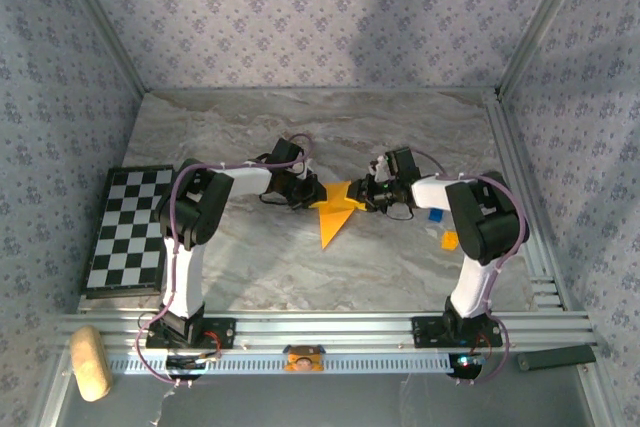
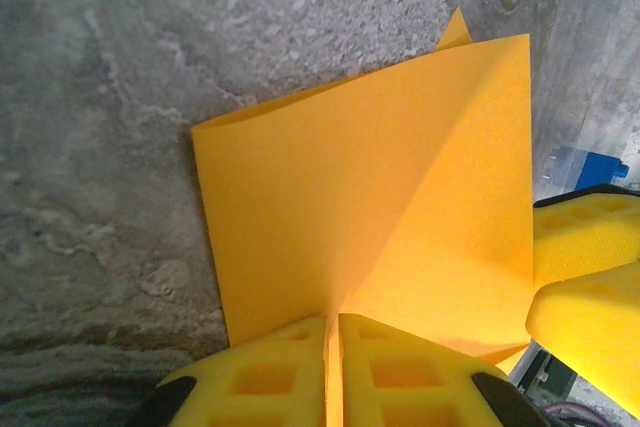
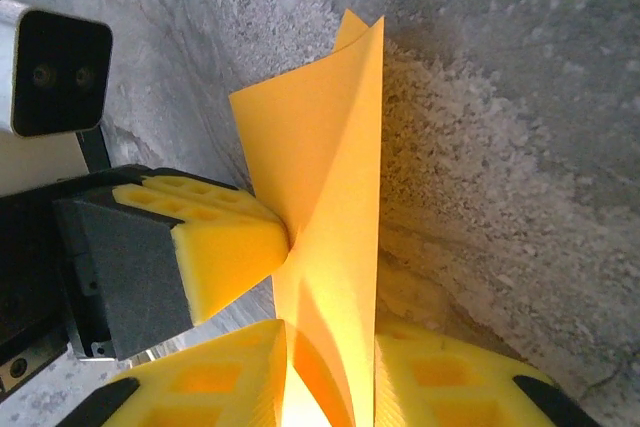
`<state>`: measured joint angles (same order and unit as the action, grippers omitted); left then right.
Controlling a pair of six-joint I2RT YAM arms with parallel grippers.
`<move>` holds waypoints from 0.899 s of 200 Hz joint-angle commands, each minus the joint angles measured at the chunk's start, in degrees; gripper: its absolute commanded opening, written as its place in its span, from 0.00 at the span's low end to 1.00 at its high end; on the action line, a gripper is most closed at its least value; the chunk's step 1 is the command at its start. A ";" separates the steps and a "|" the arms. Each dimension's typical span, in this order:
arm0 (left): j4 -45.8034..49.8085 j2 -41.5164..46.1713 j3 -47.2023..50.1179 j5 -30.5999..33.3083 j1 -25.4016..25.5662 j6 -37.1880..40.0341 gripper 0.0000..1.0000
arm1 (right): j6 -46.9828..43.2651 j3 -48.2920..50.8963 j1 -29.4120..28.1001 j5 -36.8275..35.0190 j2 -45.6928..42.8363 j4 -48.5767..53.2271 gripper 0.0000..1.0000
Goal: Fold a paper plane with a square sheet of paper (pick it up from the middle)
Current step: Fold the wing for the fifth time at the center of the table.
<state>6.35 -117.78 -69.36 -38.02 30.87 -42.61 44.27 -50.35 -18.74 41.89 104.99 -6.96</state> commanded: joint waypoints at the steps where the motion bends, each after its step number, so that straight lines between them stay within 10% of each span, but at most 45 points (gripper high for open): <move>1: 1.41 -2.11 1.51 0.66 0.02 -0.15 0.11 | -3.26 -2.03 0.42 3.57 2.13 3.11 0.27; 149: 3.13 0.30 1.45 0.85 -0.05 0.62 0.12 | -6.42 -5.20 0.48 4.12 4.20 7.23 0.07; 180: 6.57 6.45 0.82 5.02 -0.07 3.28 0.32 | -3.49 -3.32 0.45 1.88 1.44 5.29 0.01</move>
<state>7.03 -116.31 -69.08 -37.58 30.89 -41.80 38.61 -54.26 -18.61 45.28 108.64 -1.26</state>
